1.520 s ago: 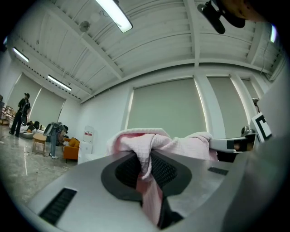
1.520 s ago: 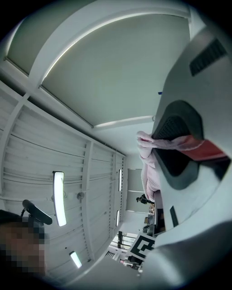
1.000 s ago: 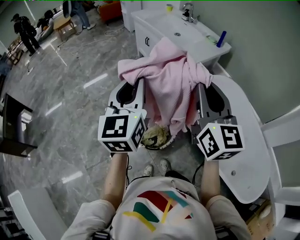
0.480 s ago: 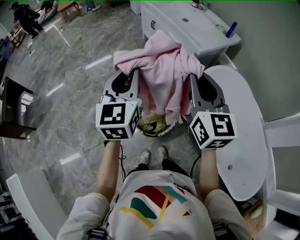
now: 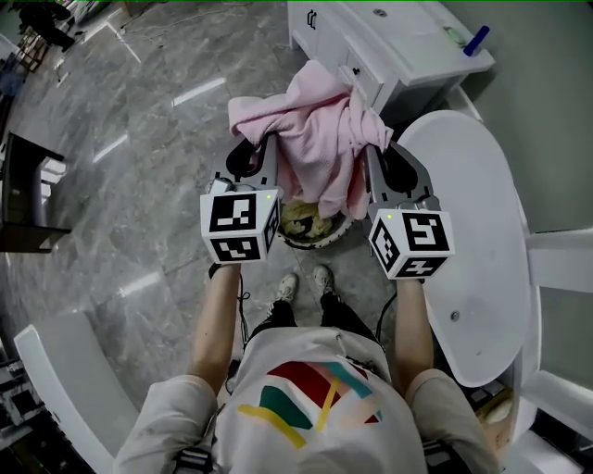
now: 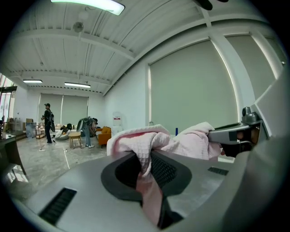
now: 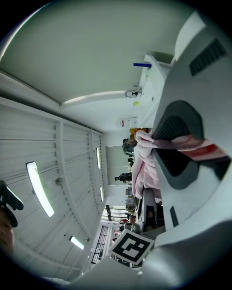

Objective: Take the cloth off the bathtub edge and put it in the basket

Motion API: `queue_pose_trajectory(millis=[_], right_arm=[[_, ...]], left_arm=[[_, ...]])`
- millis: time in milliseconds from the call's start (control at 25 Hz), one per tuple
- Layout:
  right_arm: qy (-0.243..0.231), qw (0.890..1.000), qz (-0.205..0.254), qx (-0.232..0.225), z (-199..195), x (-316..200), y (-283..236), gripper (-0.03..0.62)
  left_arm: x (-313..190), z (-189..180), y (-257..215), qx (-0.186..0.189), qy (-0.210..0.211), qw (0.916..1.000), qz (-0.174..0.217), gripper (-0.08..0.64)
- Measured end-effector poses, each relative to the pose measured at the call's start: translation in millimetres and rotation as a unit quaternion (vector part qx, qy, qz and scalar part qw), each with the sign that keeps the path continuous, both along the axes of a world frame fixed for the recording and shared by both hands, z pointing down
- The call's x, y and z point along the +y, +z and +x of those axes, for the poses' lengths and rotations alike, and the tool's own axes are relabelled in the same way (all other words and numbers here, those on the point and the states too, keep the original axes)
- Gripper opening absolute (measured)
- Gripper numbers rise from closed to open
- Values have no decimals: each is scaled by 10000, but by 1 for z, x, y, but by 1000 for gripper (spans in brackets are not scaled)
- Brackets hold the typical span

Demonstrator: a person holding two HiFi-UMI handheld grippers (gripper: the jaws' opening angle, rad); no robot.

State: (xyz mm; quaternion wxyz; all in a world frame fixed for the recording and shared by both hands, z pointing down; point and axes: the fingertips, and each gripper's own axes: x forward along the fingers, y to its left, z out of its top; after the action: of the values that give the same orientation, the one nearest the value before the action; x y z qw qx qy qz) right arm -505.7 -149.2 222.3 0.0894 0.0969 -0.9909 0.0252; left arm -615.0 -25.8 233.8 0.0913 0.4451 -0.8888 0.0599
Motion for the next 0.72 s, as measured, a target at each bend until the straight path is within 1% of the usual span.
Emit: queue_pose_trajectory(millis=[200,360,520,640,720], right_arm=[[-109,9988,-14,469,-10,0,44,52],[-153,9966,-73,802,-13,0,80,52],[-168,9923,-222,1206,-13,3,121,52],[-162,9874,-341,1534,-12,3,151,52],[-136,9845,-463,1686,-11,4,168,52]], left_arm=[[2,-4,43,305,-112,9992,-224,63],[4,-6,82,604,-217,9968,-467,64],[8,-5,122,925,-281,9925,-746,64],[11,-2,147,1213,-341,9883,-858,64],[12,0,161,1322,-358,9858,-973,63]])
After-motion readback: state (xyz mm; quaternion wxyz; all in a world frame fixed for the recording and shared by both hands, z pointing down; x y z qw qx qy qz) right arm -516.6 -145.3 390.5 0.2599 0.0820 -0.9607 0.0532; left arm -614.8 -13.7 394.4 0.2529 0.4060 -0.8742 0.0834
